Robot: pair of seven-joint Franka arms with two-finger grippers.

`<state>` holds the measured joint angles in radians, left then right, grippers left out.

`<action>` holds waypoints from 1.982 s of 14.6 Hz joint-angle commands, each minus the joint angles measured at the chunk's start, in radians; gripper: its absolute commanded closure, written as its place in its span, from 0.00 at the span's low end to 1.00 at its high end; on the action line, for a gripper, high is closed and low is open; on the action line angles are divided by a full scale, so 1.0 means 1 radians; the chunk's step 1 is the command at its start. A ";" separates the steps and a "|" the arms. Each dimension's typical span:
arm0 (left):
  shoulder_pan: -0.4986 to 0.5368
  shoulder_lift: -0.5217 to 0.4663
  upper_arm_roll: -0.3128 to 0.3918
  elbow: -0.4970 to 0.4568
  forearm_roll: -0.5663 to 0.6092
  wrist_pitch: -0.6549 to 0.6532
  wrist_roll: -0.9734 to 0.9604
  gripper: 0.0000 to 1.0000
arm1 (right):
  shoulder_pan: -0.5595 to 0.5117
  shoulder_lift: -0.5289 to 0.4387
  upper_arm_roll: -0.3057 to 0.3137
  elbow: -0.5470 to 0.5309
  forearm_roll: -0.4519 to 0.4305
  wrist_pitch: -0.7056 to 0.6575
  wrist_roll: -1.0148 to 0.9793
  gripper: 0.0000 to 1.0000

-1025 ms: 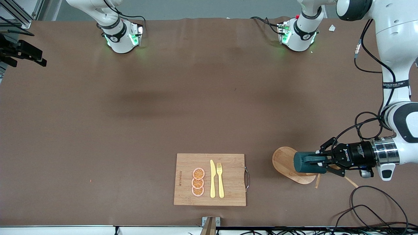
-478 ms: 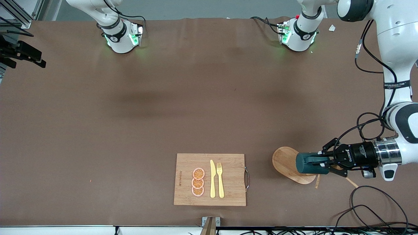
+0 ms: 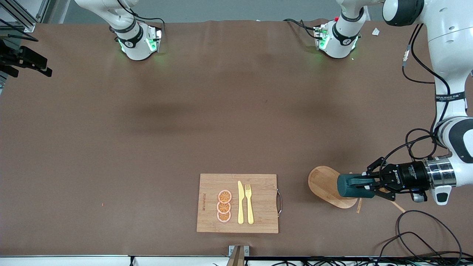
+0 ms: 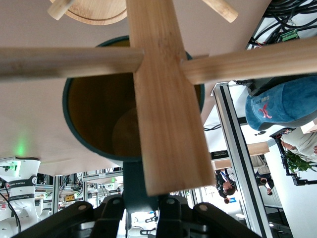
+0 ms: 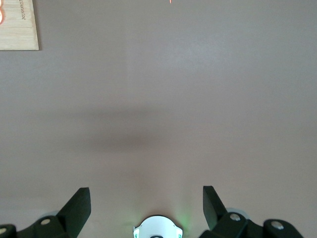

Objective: Pass cup and hang on rack
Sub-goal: 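Hang the mug handle onto a rack peg with the left gripper, then open the left gripper and release the mug on the rack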

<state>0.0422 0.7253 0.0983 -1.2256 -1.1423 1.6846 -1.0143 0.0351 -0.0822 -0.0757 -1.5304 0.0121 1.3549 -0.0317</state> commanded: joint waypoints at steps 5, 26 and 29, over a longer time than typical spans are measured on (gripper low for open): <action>0.015 0.013 -0.006 0.009 -0.016 -0.013 0.039 0.83 | 0.016 -0.027 -0.007 -0.027 -0.020 0.003 -0.010 0.00; -0.117 -0.248 -0.025 0.009 0.523 -0.016 0.127 0.00 | 0.016 -0.027 -0.007 -0.027 -0.020 -0.014 -0.008 0.00; -0.172 -0.335 -0.074 0.008 0.827 -0.016 0.267 0.00 | 0.016 -0.028 -0.007 -0.027 -0.020 -0.014 -0.010 0.00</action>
<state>-0.0962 0.4702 0.0483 -1.1859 -0.4776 1.6727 -0.8355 0.0352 -0.0822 -0.0760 -1.5316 0.0119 1.3406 -0.0318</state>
